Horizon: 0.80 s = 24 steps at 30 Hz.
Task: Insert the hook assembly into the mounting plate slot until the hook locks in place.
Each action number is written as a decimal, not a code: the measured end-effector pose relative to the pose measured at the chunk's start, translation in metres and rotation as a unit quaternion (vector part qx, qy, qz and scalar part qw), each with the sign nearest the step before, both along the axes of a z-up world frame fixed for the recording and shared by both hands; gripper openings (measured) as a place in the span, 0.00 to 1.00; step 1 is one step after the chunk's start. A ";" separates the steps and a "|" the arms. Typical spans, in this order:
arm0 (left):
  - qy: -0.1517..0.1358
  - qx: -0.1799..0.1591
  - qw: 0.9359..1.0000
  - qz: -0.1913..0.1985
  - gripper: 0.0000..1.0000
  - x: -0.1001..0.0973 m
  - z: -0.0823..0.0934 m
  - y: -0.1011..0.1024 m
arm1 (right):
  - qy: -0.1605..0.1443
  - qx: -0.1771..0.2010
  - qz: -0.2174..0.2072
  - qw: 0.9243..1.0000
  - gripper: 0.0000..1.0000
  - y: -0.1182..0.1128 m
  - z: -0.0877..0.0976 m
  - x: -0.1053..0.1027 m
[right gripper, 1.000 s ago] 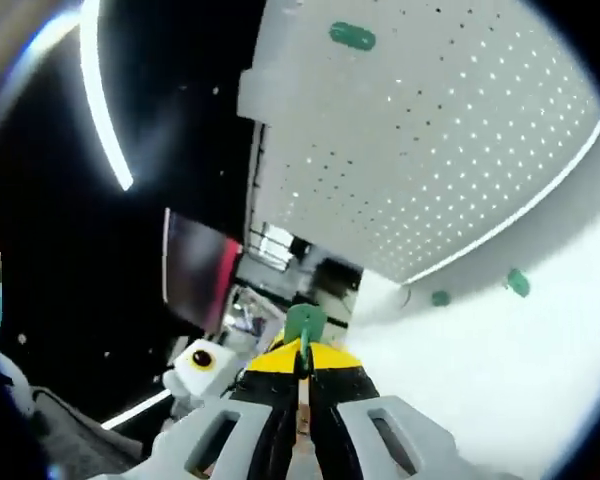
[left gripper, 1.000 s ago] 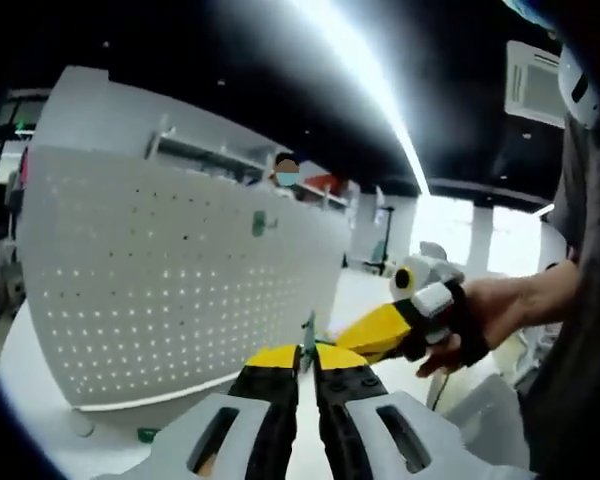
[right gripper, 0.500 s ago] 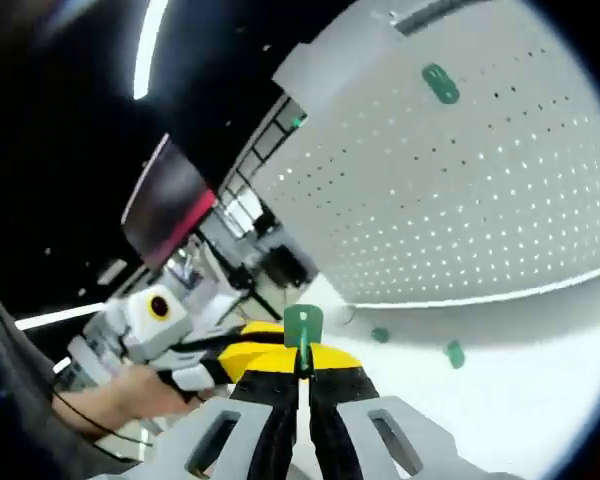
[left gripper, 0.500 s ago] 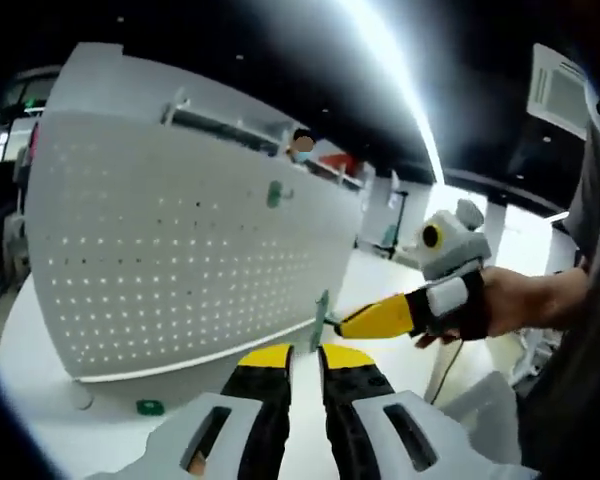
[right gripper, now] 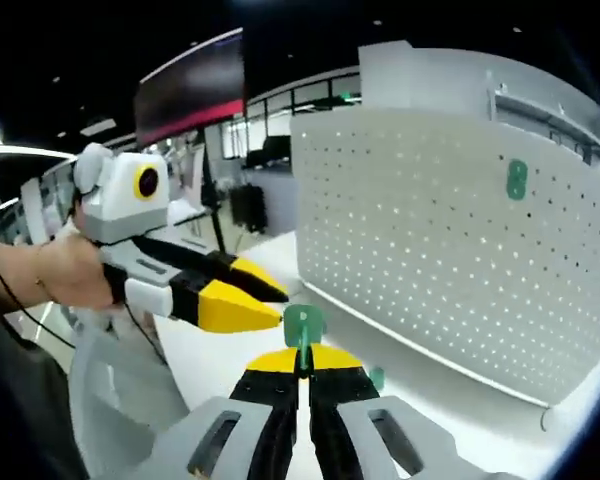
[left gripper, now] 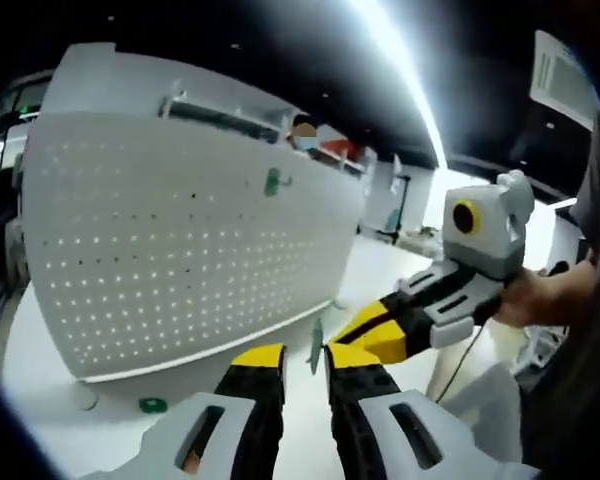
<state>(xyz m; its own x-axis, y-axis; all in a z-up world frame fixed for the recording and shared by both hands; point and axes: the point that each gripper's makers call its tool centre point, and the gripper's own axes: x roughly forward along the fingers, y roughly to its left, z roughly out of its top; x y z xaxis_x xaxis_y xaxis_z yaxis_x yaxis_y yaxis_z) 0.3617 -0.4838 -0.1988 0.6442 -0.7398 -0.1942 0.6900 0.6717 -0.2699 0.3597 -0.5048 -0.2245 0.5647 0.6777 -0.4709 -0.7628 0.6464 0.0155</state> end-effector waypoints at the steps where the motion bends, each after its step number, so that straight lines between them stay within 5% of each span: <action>1: 0.004 -0.004 1.000 0.000 0.19 0.000 0.001 -0.001 | 0.000 -0.003 0.000 1.000 0.00 0.000 -0.001 0.000; 10: 0.019 -0.014 1.000 0.000 0.22 0.001 0.000 -0.005 | -0.054 -0.054 0.044 0.996 0.00 0.019 0.008 -0.013; 12: 0.017 -0.010 1.000 0.000 0.17 0.002 -0.001 -0.004 | -0.040 -0.048 0.050 0.997 0.00 0.024 0.008 -0.016; 15: 0.016 0.004 1.000 -0.001 0.10 0.001 -0.004 0.000 | -0.068 -0.083 0.062 0.992 0.00 0.026 0.007 -0.017; 24: 0.031 0.005 1.000 0.002 0.06 -0.001 -0.009 0.006 | -0.062 -0.085 0.062 0.993 0.00 0.028 0.005 -0.018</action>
